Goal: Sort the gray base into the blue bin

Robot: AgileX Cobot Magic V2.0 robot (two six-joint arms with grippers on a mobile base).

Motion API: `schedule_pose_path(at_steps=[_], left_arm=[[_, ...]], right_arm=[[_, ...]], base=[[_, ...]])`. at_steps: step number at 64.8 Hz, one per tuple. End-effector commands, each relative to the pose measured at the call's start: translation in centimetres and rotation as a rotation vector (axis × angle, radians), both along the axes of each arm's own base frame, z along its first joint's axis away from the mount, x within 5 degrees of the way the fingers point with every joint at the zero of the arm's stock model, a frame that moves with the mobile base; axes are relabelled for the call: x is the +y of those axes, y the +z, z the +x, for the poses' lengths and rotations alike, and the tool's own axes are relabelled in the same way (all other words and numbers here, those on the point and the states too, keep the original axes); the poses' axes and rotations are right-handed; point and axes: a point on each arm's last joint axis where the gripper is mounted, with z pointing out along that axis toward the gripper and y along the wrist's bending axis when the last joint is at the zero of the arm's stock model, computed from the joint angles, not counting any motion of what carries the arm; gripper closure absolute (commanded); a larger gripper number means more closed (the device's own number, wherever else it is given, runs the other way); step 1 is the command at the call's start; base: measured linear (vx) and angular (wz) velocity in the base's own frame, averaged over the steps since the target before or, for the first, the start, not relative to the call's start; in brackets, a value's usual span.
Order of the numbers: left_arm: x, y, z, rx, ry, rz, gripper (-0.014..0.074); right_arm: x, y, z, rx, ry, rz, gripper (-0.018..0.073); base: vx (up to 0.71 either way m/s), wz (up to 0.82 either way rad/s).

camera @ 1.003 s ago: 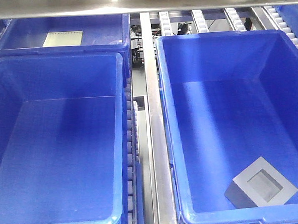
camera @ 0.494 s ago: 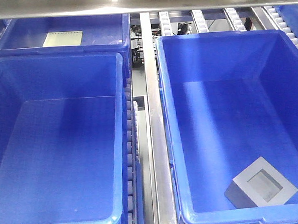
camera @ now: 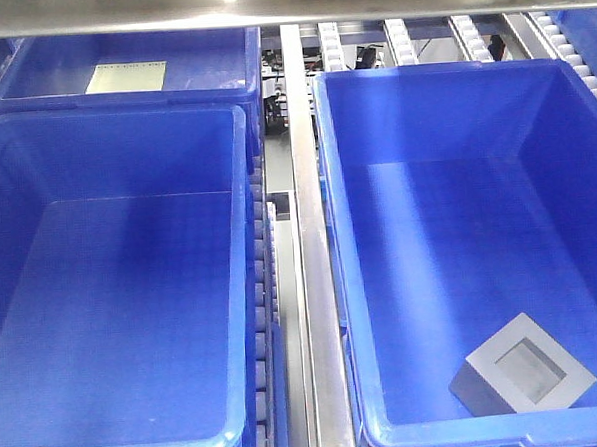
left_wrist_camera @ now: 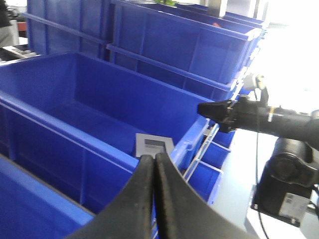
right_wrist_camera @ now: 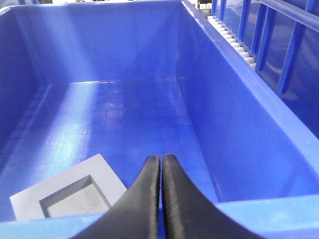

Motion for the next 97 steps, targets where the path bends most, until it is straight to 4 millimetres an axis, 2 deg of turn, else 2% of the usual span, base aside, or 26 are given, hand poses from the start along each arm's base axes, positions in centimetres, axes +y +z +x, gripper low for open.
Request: schedule_pose_path(at_steps=[1, 20, 30, 40, 53, 65, 78, 85, 97], left_arm=[[0.1, 1.3, 0.1, -0.031, 0.018, -0.077, 0.0604], [0.1, 1.3, 0.1, -0.035, 0.017, -0.073, 0.0604], [0.3, 1.3, 0.4, -0.128, 0.055, -0.013, 0.0604], [1.4, 1.6, 0.7, -0.151, 0.177, -0.034, 0.0604], [4.6, 1.9, -0.9, -0.223, 0.434, -0.08, 0.0604], [6.0, 1.1, -1.9, -0.223, 0.689, -0.01, 0.0604], [7.0, 0.8, -3.0, -0.299, 0.961, 0.097, 0.0603], [7.1, 0.8, -3.4, -0.325, 1.016, 0.094, 0.0603], [7.0, -0.6, -2.5, -0.308, 1.022, 0.108, 0.0603]], right_arm=[[0.0, 0.6, 0.1, -0.07, 0.0, -0.021, 0.0564], [0.0, 0.6, 0.1, -0.069, 0.0, -0.021, 0.0564], [0.0, 0.6, 0.1, -0.069, 0.0, -0.021, 0.0564], [0.0, 0.6, 0.1, -0.069, 0.0, -0.021, 0.0564], [0.0, 0.6, 0.1, -0.069, 0.0, -0.021, 0.0564], [0.0, 0.6, 0.1, -0.069, 0.0, -0.021, 0.0564], [0.0, 0.6, 0.1, -0.069, 0.0, -0.021, 0.0564], [0.0, 0.6, 0.1, -0.069, 0.0, -0.021, 0.0564], [0.0, 0.6, 0.1, -0.069, 0.0, -0.021, 0.0564]], base=[[0.0, 0.0], [0.0, 0.0], [0.0, 0.0], [0.0, 0.0], [0.0, 0.0], [0.0, 0.0], [0.0, 0.0], [0.0, 0.0], [0.0, 0.0]])
